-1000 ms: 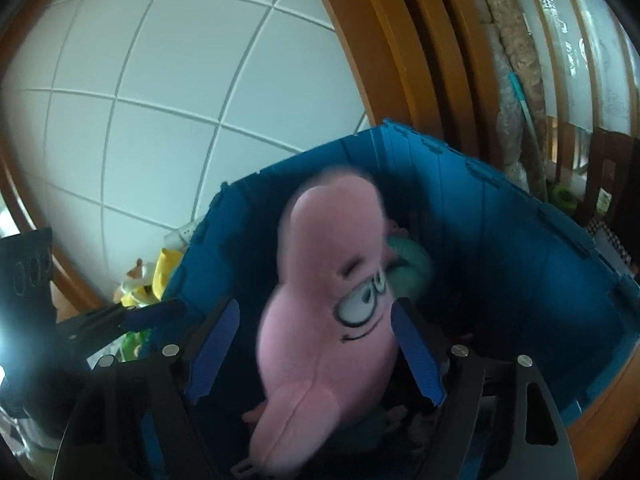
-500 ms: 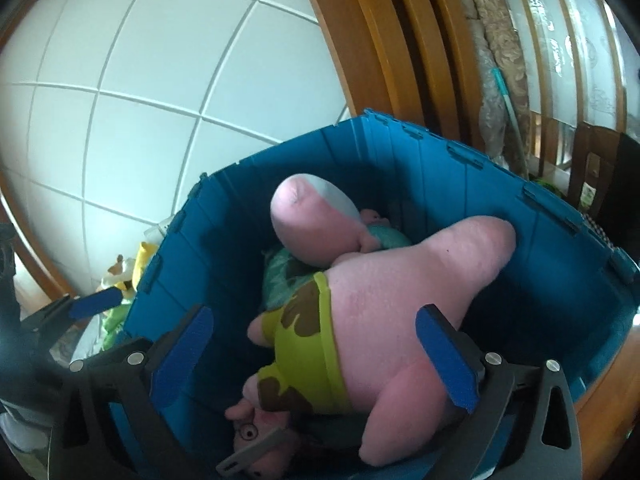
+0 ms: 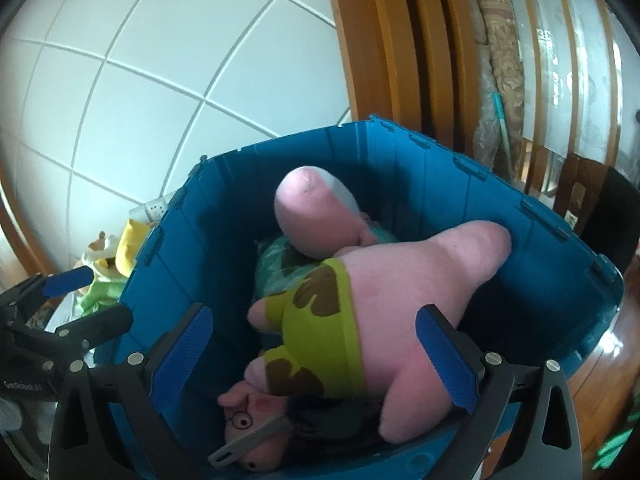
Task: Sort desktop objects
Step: 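Open both tools to drop the starfish plush into the crate, then withdraw both tools from the crate toward the remaining toys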
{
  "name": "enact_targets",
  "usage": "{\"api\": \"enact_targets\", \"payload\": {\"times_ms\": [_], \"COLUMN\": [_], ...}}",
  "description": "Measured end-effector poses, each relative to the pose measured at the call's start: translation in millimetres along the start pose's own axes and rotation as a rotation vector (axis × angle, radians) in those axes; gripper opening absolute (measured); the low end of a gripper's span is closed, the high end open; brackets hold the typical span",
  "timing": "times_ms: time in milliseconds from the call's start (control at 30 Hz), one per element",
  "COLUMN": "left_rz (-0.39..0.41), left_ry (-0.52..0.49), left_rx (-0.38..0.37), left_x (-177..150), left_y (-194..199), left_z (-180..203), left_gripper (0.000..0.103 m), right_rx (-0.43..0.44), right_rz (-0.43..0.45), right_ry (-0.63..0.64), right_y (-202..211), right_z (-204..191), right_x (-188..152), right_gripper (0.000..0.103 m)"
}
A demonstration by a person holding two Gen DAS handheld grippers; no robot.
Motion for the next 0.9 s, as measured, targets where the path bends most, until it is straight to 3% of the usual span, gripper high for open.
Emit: {"api": "enact_targets", "payload": {"times_ms": [367,633,900], "left_rz": [0.02,0.003,-0.025], "left_ry": [0.099,0.223,0.357], "left_rx": [0.083,0.168,0.299], "left_x": [-28.4,-80.5,-150.6], "left_y": [21.4,46.1,85.3], "left_z": [-60.5,-141.2,-244.6], "left_gripper": [0.103,0.103,0.103], "right_rx": [0.044,0.135,0.223], "right_rz": [0.032,0.072,0.064], "right_ry": [0.036,0.137,0.201], "right_y": [8.5,13.3,-6.9], "right_z": [-41.0,-128.8,-235.7], "right_x": [0.9,3.4,-19.3], "right_gripper": [0.103,0.103,0.103]}}
Point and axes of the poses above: each gripper's, at about its wrist camera, not at the fingertips, and y roughly against the way its jaws point, z to its right, x to its top, the point moved 3 cm from there along -y, roughly the way its jaws point, and after that the axes turned 3 degrees about -z, right-handed, at the moved point
